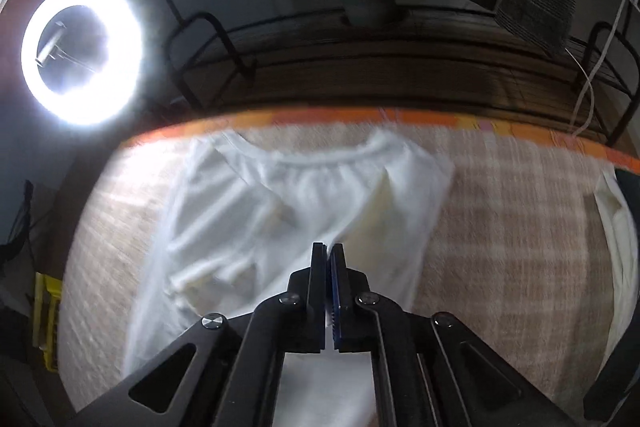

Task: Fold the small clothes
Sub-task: 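Fold that side over onto the shirt with both tools, then open them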

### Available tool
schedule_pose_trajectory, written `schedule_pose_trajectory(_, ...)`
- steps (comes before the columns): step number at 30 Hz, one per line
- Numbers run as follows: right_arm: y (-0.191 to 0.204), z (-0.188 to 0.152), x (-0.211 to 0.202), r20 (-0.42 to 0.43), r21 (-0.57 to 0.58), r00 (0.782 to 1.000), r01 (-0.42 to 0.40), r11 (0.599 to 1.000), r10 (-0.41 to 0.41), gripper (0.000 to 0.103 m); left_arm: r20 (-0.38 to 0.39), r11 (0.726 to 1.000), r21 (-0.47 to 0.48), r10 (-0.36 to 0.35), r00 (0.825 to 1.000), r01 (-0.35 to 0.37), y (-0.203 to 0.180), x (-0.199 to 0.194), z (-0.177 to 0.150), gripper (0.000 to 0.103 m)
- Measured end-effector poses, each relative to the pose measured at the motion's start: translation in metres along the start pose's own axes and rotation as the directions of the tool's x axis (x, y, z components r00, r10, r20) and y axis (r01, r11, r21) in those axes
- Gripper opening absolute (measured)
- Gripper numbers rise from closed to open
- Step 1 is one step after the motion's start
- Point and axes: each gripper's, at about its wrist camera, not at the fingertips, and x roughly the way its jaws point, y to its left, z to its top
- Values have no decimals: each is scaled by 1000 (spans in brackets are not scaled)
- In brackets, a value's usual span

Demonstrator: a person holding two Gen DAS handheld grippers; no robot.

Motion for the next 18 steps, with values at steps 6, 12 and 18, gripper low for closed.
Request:
schedule_pose_trajectory(6, 33, 34, 20, -2, -25, 1000, -12, 1000, 12, 0, -11, 1000, -11, -9, 1000, 8, 1, 1, 0, 6)
schedule_pose_trajectory(12, 49, 37, 67, -85, -58, 996, 17, 998, -22, 4, -25, 1000, -29, -13, 1000, 12, 6, 7, 3, 5)
schedule_pose_trajectory(18, 41, 21, 21, -22, -45, 998, -52, 998, 51, 45, -19, 999, -39, -16, 1000, 15, 8, 6, 4, 5)
